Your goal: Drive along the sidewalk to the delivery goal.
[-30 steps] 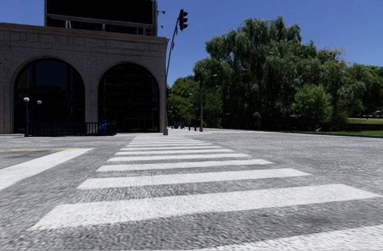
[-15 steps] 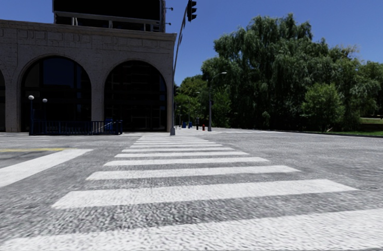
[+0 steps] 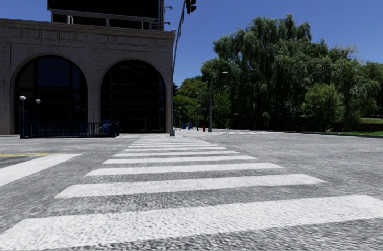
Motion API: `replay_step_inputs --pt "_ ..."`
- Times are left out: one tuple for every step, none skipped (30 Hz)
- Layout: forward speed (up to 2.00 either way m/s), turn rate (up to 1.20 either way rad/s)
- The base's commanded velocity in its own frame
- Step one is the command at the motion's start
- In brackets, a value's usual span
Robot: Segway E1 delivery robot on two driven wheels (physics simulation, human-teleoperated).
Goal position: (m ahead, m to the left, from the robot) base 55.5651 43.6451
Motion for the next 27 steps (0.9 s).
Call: replay_step_inputs --pt "1.32 0.00" --pt "1.34 0.00" --pt "1.34 0.00" --pt "2.00 0.00" --pt "2.00 0.00" --pt "2.00 0.00" --pt "2.00 0.00" --pt "2.00 0.00" --pt "2.00 0.00" --pt "2.00 0.00" --pt "2.00 0.00" --pt "2.00 0.00" --pt "2.00 0.00" --pt "2.00 0.00" --pt "2.00 0.00" --pt "2.00 0.00" --pt "2.00 0.00" --pt "2.00 0.00" --pt "2.00 0.00" --pt "2.00 0.00" --pt "2.00 0.00" --pt "2.00 0.00" --pt "2.00 0.00" --pt "2.00 0.00" --pt "2.00 0.00" --pt "2.00 0.00" --pt "2.00 0.00"
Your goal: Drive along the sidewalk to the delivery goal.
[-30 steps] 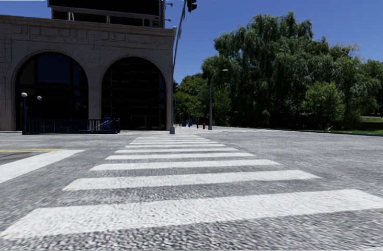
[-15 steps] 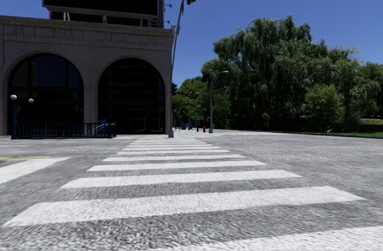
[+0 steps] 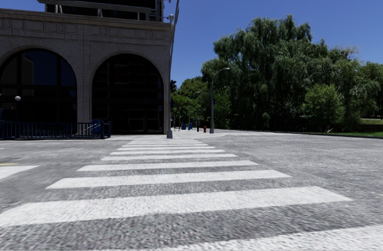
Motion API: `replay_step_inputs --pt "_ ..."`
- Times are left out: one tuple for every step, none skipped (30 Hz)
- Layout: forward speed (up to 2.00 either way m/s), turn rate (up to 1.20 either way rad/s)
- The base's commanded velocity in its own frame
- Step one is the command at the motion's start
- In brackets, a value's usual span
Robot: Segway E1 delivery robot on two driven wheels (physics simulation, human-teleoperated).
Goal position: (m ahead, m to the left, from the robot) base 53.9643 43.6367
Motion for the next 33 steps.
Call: replay_step_inputs --pt "2.00 0.00" --pt "2.00 0.00" --pt "2.00 0.00" --pt "2.00 0.00" --pt "2.00 0.00" --pt "2.00 0.00" --pt "2.00 0.00" --pt "2.00 0.00" --pt "2.00 0.00" --pt "2.00 0.00" --pt "2.00 0.00" --pt "2.00 0.00" --pt "2.00 0.00" --pt "2.00 0.00" --pt "2.00 0.00" --pt "2.00 0.00" --pt "2.00 0.00" --pt "2.00 0.00" --pt "2.00 0.00" --pt "2.00 0.00" --pt "2.00 0.00" --pt "2.00 0.00" --pt "2.00 0.00" --pt "2.00 0.00" --pt "2.00 0.00" --pt "2.00 0.00" --pt "2.00 0.00" --pt "2.00 0.00" --pt "2.00 0.00" --pt "2.00 0.00" --pt "2.00 0.00" --pt "2.00 0.01" --pt "2.00 0.09"
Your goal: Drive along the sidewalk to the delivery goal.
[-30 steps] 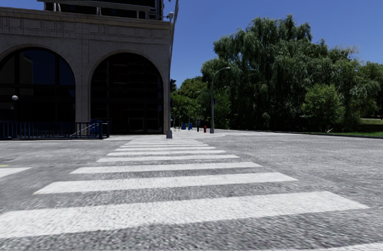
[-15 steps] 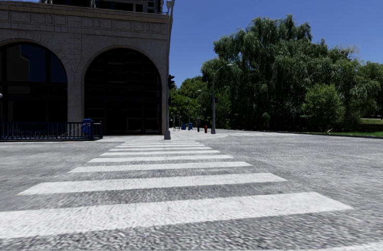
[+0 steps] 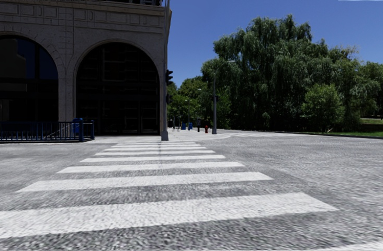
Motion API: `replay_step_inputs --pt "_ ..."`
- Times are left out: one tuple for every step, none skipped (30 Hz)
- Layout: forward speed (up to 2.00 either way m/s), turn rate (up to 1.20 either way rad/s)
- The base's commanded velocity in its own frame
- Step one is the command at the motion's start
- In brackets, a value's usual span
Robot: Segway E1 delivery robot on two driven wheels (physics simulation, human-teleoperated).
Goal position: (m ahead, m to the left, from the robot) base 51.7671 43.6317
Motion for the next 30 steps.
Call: replay_step_inputs --pt "2.00 0.09" --pt "2.00 0.15" --pt "2.00 0.17" --pt "2.00 0.17" --pt "2.00 0.17" --pt "2.00 0.17" --pt "2.00 0.17" --pt "2.00 0.17" --pt "2.00 0.17" --pt "2.00 0.17" --pt "2.00 0.17" --pt "2.00 0.17" --pt "2.00 0.17" --pt "2.00 0.17" --pt "2.00 0.17" --pt "2.00 0.17" --pt "2.00 0.17" --pt "2.00 0.17" --pt "2.00 0.17" --pt "2.00 0.17" --pt "2.00 0.17" --pt "2.00 0.17" --pt "2.00 0.17" --pt "2.00 0.17" --pt "2.00 0.17" --pt "2.00 0.17" --pt "2.00 0.18" --pt "2.00 0.19" --pt "2.00 0.22" --pt "2.00 0.23"
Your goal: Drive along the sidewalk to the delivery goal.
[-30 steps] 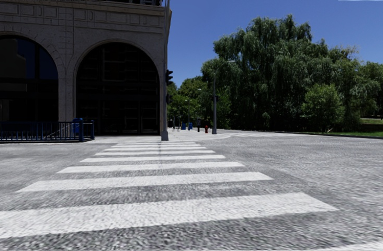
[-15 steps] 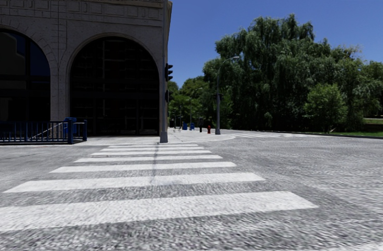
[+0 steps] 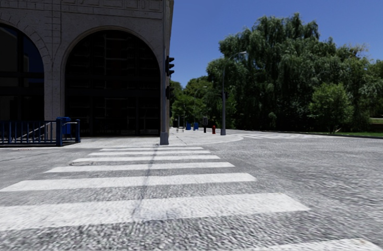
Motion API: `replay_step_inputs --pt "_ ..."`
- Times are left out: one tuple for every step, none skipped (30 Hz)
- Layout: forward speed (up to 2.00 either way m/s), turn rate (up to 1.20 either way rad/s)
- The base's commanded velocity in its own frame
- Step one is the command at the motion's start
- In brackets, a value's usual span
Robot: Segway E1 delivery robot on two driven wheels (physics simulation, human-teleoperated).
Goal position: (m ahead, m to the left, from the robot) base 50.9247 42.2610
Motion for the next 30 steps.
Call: replay_step_inputs --pt "2.00 0.23" --pt "2.00 0.23" --pt "2.00 0.23" --pt "2.00 0.24" --pt "2.00 0.24" --pt "2.00 0.24" --pt "2.00 0.24" --pt "2.00 0.24" --pt "2.00 0.24" --pt "2.00 0.24" --pt "2.00 0.24" --pt "2.00 0.23" --pt "2.00 0.23" --pt "2.00 0.22" --pt "2.00 0.00" --pt "2.00 0.00" --pt "2.00 0.00" --pt "2.00 0.00" --pt "2.00 0.00" --pt "2.00 0.00" --pt "2.00 0.00" --pt "2.00 0.00" --pt "2.00 0.00" --pt "2.00 0.00" --pt "2.00 0.00" --pt "2.00 0.00" --pt "2.00 0.00" --pt "2.00 0.00" --pt "2.00 0.00" --pt "2.00 0.00"
